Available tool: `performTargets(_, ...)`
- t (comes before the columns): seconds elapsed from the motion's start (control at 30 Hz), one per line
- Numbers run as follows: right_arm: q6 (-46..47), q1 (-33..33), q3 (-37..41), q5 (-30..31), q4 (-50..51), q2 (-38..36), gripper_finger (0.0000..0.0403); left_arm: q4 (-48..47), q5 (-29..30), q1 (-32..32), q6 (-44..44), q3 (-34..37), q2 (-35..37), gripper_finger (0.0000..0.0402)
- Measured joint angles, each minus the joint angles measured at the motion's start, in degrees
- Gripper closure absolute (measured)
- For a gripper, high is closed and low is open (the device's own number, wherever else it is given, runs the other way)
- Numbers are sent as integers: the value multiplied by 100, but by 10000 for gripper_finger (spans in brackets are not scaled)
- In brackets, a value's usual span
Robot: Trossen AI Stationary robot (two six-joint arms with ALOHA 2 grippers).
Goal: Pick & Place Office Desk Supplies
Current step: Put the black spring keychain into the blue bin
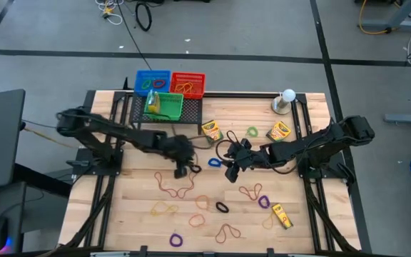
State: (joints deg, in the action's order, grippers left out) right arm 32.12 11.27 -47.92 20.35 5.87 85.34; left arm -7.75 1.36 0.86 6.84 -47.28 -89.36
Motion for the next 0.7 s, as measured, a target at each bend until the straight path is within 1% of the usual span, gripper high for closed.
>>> performTargets(0.07,2,0,0,-5,26,0,240,29,-152,-6,-199,-183,-374,299)
performTargets(0.13,19,0,0,-5,26,0,240,-18,-174,-4,-352,-353,-688,288)
performTargets(0.27,20,0,0,-7,32,0,240,-52,-164,22,-695,-621,-1060,279)
performTargets(0.43,20,0,0,-27,34,-2,240,-116,-163,51,-923,-706,-1335,277)
performTargets(0.57,18,0,0,-27,34,-4,240,-255,234,104,-1033,-714,-1492,278)
performTargets(0.7,13,0,0,-26,34,-4,240,-321,304,105,-1029,-732,-1612,295)
